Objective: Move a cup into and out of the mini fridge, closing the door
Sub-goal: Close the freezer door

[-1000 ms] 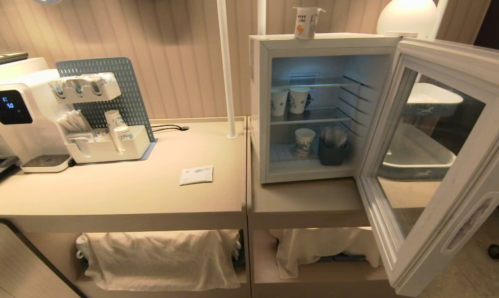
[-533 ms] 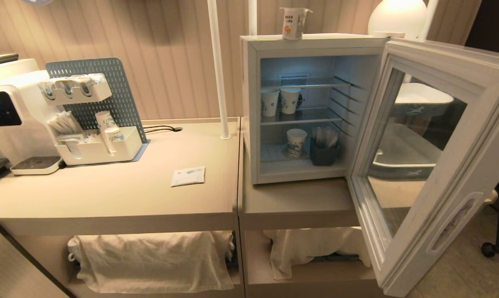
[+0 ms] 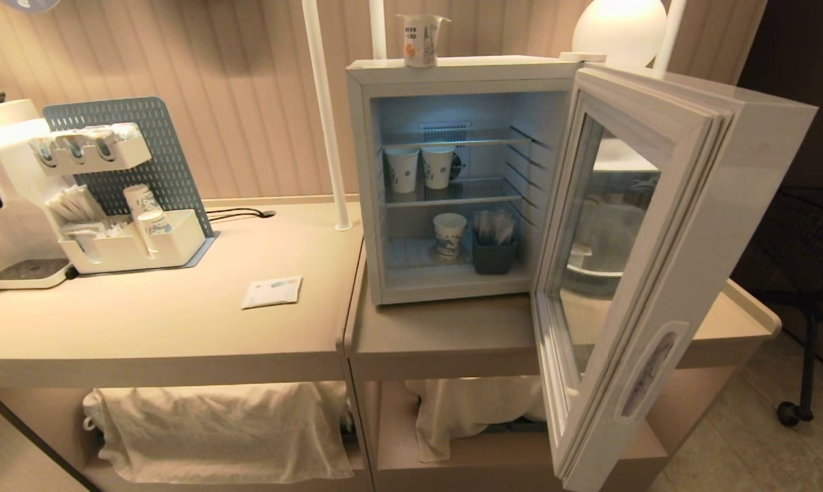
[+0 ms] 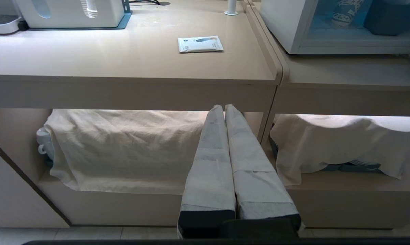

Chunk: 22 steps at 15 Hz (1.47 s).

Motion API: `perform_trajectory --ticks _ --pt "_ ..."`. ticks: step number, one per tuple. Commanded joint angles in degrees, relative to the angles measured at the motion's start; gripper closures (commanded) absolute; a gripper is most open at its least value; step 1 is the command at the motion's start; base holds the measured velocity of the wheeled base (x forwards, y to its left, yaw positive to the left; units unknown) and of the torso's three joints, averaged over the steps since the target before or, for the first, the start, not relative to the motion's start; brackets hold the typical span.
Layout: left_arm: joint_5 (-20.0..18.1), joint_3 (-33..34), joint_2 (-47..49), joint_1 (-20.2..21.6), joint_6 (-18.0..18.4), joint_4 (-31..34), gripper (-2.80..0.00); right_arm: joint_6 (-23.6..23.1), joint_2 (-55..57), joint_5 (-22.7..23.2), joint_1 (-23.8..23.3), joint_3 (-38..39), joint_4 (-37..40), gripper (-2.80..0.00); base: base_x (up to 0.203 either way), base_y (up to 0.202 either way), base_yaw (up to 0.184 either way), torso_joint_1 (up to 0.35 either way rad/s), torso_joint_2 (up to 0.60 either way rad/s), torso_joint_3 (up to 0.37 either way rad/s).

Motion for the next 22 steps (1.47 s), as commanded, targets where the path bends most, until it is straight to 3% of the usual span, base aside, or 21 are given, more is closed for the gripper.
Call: perform_trajectory --ticks 1,5,7,9,13,15,16,17,18,20,22 --pt "0.0 0.1 0.0 0.1 0.0 0.0 0.00 1.5 2.3 0.4 0.0 -6.1 1.4 0.00 0.000 0.000 0.000 0.000 0.00 0.000" --pt "0.0 0.1 0.0 0.1 -0.1 0.0 0.00 11.9 26.4 4.9 1.3 -21.0 5.5 0.00 0.000 0.000 0.000 0.000 0.00 0.000" --pt "0.0 0.1 0.0 0.1 -0.1 -0.1 0.00 16.7 42.4 11.7 2.0 -25.5 4.2 0.00 0.000 0.000 0.000 0.000 0.00 0.000" --pt "0.0 0.1 0.0 0.1 -0.1 -0.1 0.00 19.9 55.8 22.5 1.9 -27.4 -2.5 0.00 0.000 0.000 0.000 0.000 0.00 0.000" --pt "0.0 0.1 0.0 0.0 -0.1 -0.1 0.00 22.8 77.6 55.8 -2.3 -29.5 -20.2 0.00 0.000 0.000 0.000 0.000 0.00 0.000" --pt "0.0 0.1 0.0 0.0 -0.1 -0.1 0.00 23.5 86.1 64.1 -3.5 -31.2 -26.6 0.00 0.000 0.000 0.000 0.000 0.00 0.000" --pt "0.0 0.1 0.0 0.1 -0.1 -0.1 0.00 24.0 89.1 66.2 -3.3 -32.1 -28.6 0.00 0.000 0.000 0.000 0.000 0.00 0.000" --pt "0.0 0.1 0.0 0.1 -0.1 -0.1 0.00 24.7 90.8 65.8 -1.7 -32.9 -29.8 0.00 0.000 0.000 0.000 0.000 0.00 0.000" --pt "0.0 0.1 0.0 0.1 -0.1 -0.1 0.00 25.7 91.4 61.2 1.0 -33.6 -30.4 0.00 0.000 0.000 0.000 0.000 0.00 0.000" --pt "0.0 0.1 0.0 0.1 -0.1 -0.1 0.00 30.2 92.5 48.8 7.9 -35.6 -33.0 0.00 0.000 0.000 0.000 0.000 0.00 0.000" --pt "0.0 0.1 0.0 0.0 -0.1 -0.1 0.00 38.0 94.2 35.7 15.5 -40.6 -36.6 0.00 0.000 0.000 0.000 0.000 0.00 0.000"
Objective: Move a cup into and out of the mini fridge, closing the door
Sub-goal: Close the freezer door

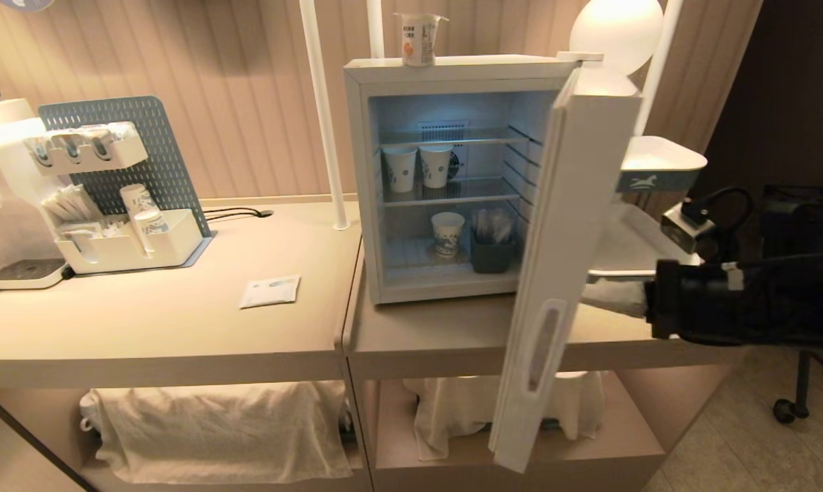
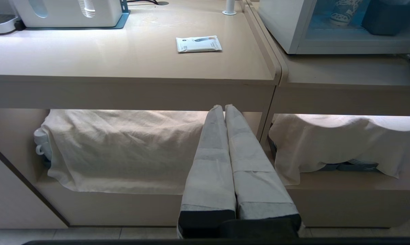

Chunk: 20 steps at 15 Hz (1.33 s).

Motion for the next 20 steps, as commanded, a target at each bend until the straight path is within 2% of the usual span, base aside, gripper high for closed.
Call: perform_trajectory --ticks 1,3,4,5,7,9,10,12,15,18,20 --pt "0.0 0.1 0.0 0.1 0.0 0.0 0.00 4.4 2.8 -14.3 6.9 -5.4 -1.0 0.00 0.000 0.000 0.000 0.000 0.00 0.000" --pt "0.0 0.1 0.0 0.1 0.0 0.0 0.00 5.8 5.5 -26.4 12.9 -13.5 2.1 0.00 0.000 0.000 0.000 0.000 0.00 0.000" --pt "0.1 0.1 0.0 0.0 0.0 0.0 0.00 4.5 7.7 -31.7 15.1 -18.3 5.7 0.00 0.000 0.000 0.000 0.000 0.00 0.000" --pt "0.1 0.1 0.0 0.1 -0.1 0.0 0.00 1.6 10.8 -37.7 16.8 -22.4 9.2 0.00 0.000 0.000 0.000 0.000 0.00 0.000" --pt "0.1 0.1 0.0 0.0 -0.2 0.0 0.00 -7.0 17.1 -54.0 19.4 -27.3 13.0 0.00 0.000 0.000 0.000 0.000 0.00 0.000" --pt "0.0 0.1 0.0 0.0 -0.2 0.0 0.00 -16.3 22.3 -68.2 20.3 -30.7 12.3 0.00 0.000 0.000 0.000 0.000 0.00 0.000" --pt "0.0 0.1 0.0 0.1 -0.2 0.0 0.00 -19.9 23.6 -71.2 20.5 -31.3 8.3 0.00 0.000 0.000 0.000 0.000 0.00 0.000" --pt "0.1 0.1 0.0 0.1 -0.2 0.0 0.00 -24.8 25.5 -71.2 21.0 -32.0 2.4 0.00 0.000 0.000 0.000 0.000 0.00 0.000" --pt "0.0 0.1 0.0 0.1 -0.2 0.0 0.00 -30.1 30.1 -69.5 21.3 -37.1 -1.5 0.00 0.000 0.000 0.000 0.000 0.00 0.000" --pt "0.1 0.1 0.0 0.1 -0.2 0.0 0.00 -32.7 37.0 -69.1 21.2 -44.2 -3.4 0.00 0.000 0.000 0.000 0.000 0.00 0.000" --pt "0.0 0.1 0.0 0.1 -0.2 0.0 0.00 -34.0 39.5 -69.1 21.2 -45.7 -4.2 0.00 0.000 0.000 0.000 0.000 0.00 0.000"
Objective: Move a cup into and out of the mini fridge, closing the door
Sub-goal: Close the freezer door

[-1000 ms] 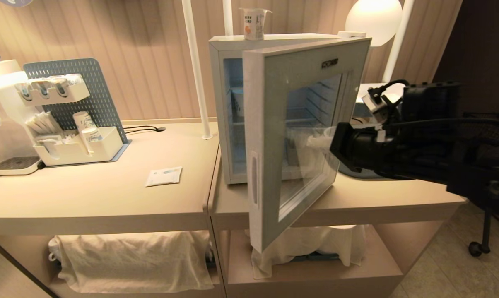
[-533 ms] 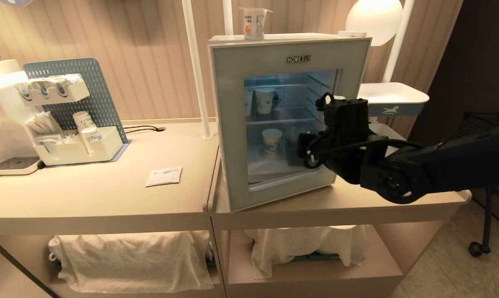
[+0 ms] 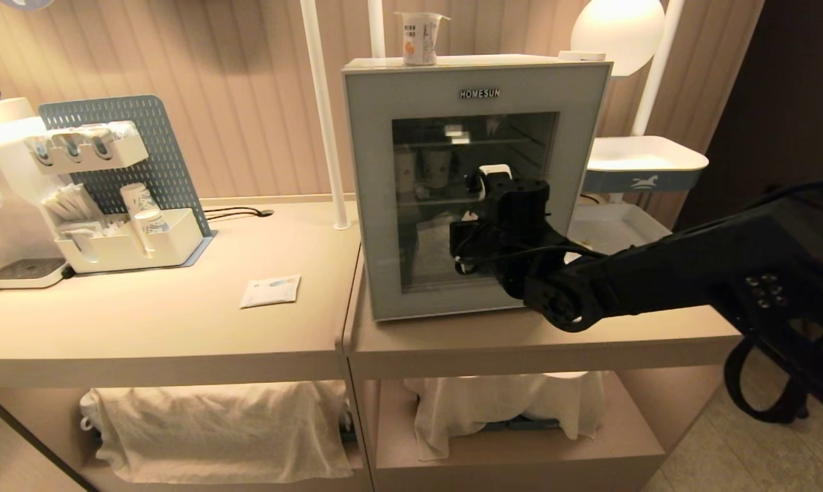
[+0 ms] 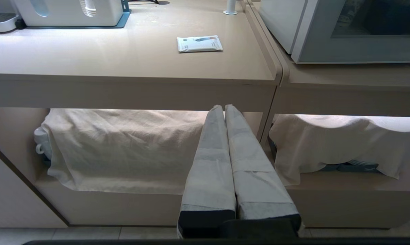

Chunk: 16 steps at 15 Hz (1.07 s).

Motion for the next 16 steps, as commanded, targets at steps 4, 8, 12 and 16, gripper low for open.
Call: perform_trajectory --ticks 4,8,12,16 --pt "0.1 0.1 0.0 0.0 -0.1 0.0 0.00 -0.5 4.9 0.3 -0.8 -2.8 -0.9 0.00 0.000 0.000 0.000 0.000 0.00 0.000" --pt "0.0 0.1 0.0 0.0 -0.1 0.0 0.00 0.0 0.8 -0.3 -1.1 1.1 -0.9 0.00 0.000 0.000 0.000 0.000 0.00 0.000" --pt "0.1 0.1 0.0 -0.1 -0.1 0.0 0.00 -2.3 -18.0 -10.2 -2.3 16.3 -0.9 0.00 0.000 0.000 0.000 0.000 0.00 0.000" --pt "0.0 0.1 0.0 -0.1 -0.1 0.0 0.00 -4.7 -48.2 -17.9 -9.4 32.7 0.0 0.00 0.000 0.000 0.000 0.000 0.00 0.000"
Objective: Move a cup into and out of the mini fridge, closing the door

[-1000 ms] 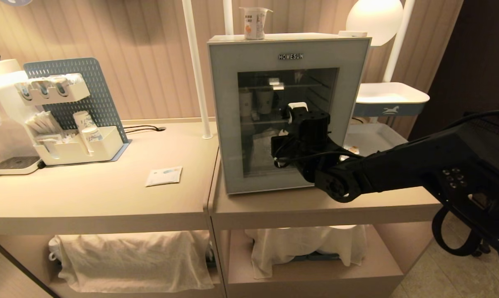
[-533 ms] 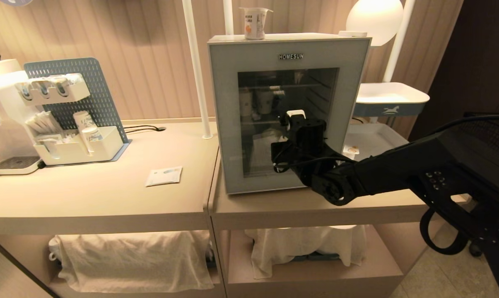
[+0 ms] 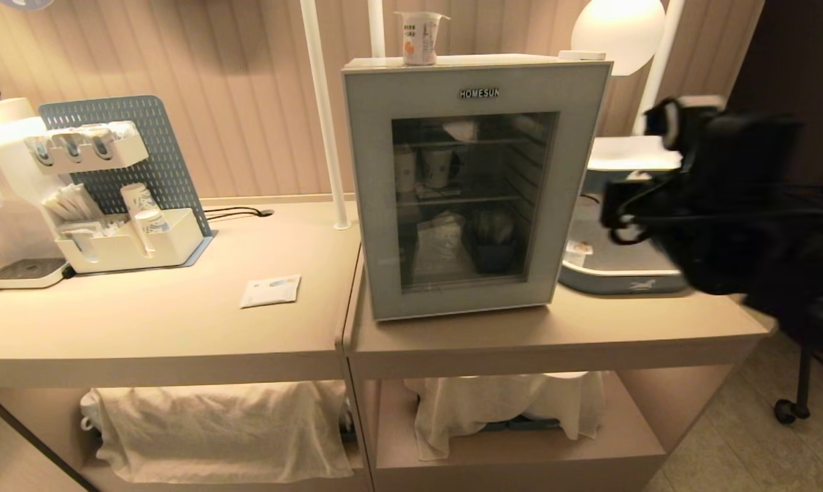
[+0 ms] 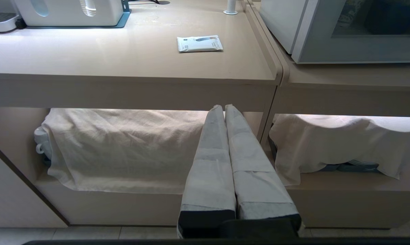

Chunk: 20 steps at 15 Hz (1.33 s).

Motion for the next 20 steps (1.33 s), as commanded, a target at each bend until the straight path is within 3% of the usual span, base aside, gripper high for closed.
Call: perform_trajectory --ticks 1,7,10,12,14,15,16,18,20 --pt "0.0 0.1 0.0 0.0 0.0 0.0 0.00 -0.6 -22.6 -1.5 -4.4 6.8 1.1 0.00 0.000 0.000 0.000 0.000 0.00 0.000" --pt "0.1 0.1 0.0 0.0 0.0 0.0 0.00 -2.6 -67.8 -4.9 -16.4 26.2 20.4 0.00 0.000 0.000 0.000 0.000 0.00 0.000" --pt "0.1 0.1 0.0 0.0 0.0 0.0 0.00 -3.4 -82.3 -2.1 -22.1 39.0 24.7 0.00 0.000 0.000 0.000 0.000 0.00 0.000" --pt "0.1 0.1 0.0 0.0 0.0 0.0 0.00 -3.6 -92.4 6.6 -23.5 45.3 23.8 0.00 0.000 0.000 0.000 0.000 0.00 0.000" --pt "0.0 0.1 0.0 0.0 0.0 0.0 0.00 -2.1 -95.7 21.5 -24.4 55.6 20.1 0.00 0.000 0.000 0.000 0.000 0.00 0.000" --pt "0.1 0.1 0.0 0.0 0.0 0.0 0.00 -1.0 -95.4 30.7 -24.7 57.9 22.1 0.00 0.000 0.000 0.000 0.000 0.00 0.000" --pt "0.1 0.1 0.0 0.0 0.0 0.0 0.00 -0.4 -95.2 35.7 -24.9 58.0 28.1 0.00 0.000 0.000 0.000 0.000 0.00 0.000" --pt "0.0 0.1 0.0 0.0 0.0 0.0 0.00 0.5 -94.9 42.3 -25.2 55.8 42.5 0.00 0.000 0.000 0.000 0.000 0.00 0.000" --pt "0.1 0.1 0.0 0.0 0.1 0.0 0.00 0.8 -94.8 43.7 -25.2 55.2 42.7 0.00 0.000 0.000 0.000 0.000 0.00 0.000"
